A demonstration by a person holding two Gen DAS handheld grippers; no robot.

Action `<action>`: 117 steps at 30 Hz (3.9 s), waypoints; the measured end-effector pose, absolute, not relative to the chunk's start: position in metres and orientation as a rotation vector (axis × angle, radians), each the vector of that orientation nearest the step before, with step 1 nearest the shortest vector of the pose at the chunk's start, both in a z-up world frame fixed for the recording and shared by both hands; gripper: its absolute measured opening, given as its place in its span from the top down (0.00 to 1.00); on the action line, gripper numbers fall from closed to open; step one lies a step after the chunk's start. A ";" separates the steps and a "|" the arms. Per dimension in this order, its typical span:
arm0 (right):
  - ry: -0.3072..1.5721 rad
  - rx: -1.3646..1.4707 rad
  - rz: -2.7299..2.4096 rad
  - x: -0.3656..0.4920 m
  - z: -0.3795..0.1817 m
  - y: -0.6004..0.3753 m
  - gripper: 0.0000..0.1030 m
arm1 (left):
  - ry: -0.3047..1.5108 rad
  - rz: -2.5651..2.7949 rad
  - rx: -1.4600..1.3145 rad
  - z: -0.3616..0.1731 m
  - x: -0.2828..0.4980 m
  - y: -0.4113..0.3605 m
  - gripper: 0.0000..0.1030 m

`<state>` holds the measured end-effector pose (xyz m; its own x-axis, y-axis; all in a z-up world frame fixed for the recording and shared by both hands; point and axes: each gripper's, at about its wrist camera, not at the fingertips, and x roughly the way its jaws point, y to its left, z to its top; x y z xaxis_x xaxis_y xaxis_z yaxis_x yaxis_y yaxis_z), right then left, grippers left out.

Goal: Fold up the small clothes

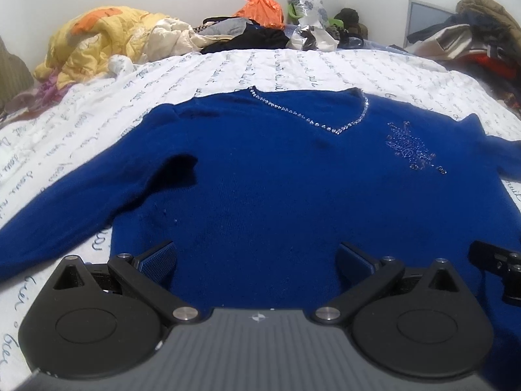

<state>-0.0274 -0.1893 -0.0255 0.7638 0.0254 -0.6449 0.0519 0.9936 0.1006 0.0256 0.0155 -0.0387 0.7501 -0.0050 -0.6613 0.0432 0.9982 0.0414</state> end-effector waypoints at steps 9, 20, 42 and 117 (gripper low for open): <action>0.702 0.087 -0.021 -0.027 -0.030 -0.186 0.00 | 0.701 -0.029 0.045 -0.041 0.023 0.017 0.00; 0.701 0.066 -0.027 -0.027 -0.032 -0.182 0.00 | 0.698 -0.027 0.044 -0.041 0.023 0.016 0.00; 0.690 0.053 -0.023 -0.028 -0.034 -0.182 0.00 | 0.698 -0.028 0.046 -0.041 0.023 0.017 0.00; 0.364 0.928 -0.658 -0.058 -0.035 -0.637 0.16 | 0.692 -0.355 0.337 -0.015 0.039 -0.153 0.00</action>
